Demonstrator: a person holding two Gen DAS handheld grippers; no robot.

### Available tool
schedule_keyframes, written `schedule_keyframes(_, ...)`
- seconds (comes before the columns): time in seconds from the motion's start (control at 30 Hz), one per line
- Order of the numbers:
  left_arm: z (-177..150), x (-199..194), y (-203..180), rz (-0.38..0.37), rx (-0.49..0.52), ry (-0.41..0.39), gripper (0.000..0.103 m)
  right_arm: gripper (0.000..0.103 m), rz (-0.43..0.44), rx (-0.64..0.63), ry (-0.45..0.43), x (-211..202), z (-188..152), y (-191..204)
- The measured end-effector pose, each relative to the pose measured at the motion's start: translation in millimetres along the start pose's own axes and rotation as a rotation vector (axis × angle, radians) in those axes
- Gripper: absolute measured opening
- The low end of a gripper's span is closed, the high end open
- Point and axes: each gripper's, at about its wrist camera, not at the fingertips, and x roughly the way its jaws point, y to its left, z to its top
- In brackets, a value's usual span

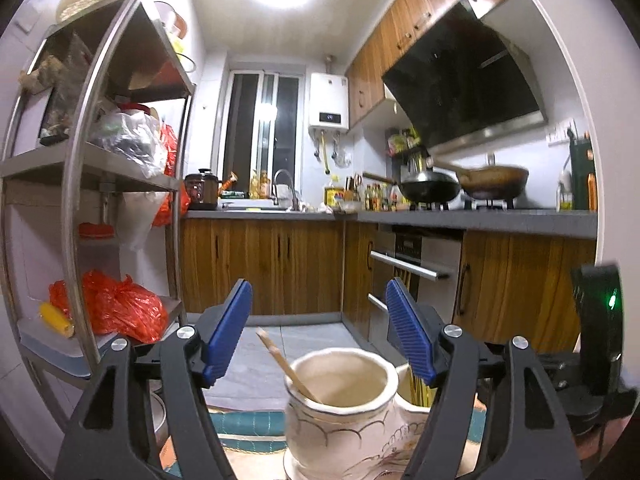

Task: Organize utensils
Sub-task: 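Move both open tools back toward the utensils on the table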

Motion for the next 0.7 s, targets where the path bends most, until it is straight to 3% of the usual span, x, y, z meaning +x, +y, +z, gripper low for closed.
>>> schedule_keyframes(0.13,9,-15,11,0.004,-0.03,-0.02,0.069,0.016,0.005,-0.006,0.002,-6,-3,2)
schedule_keyframes(0.3,7,-28,30,0.014,-0.1,0.017,0.069,0.016,0.006,-0.008,0.012,-18,-10,5)
schedule_keyframes(0.47,-10,-44,50,0.05,-0.17,0.09,0.068,0.016,0.012,-0.014,0.018,-32,-19,11)
schedule_keyframes(0.7,-44,-46,62,0.017,-0.226,0.255,0.061,0.016,0.007,0.003,0.084,-44,-47,12)
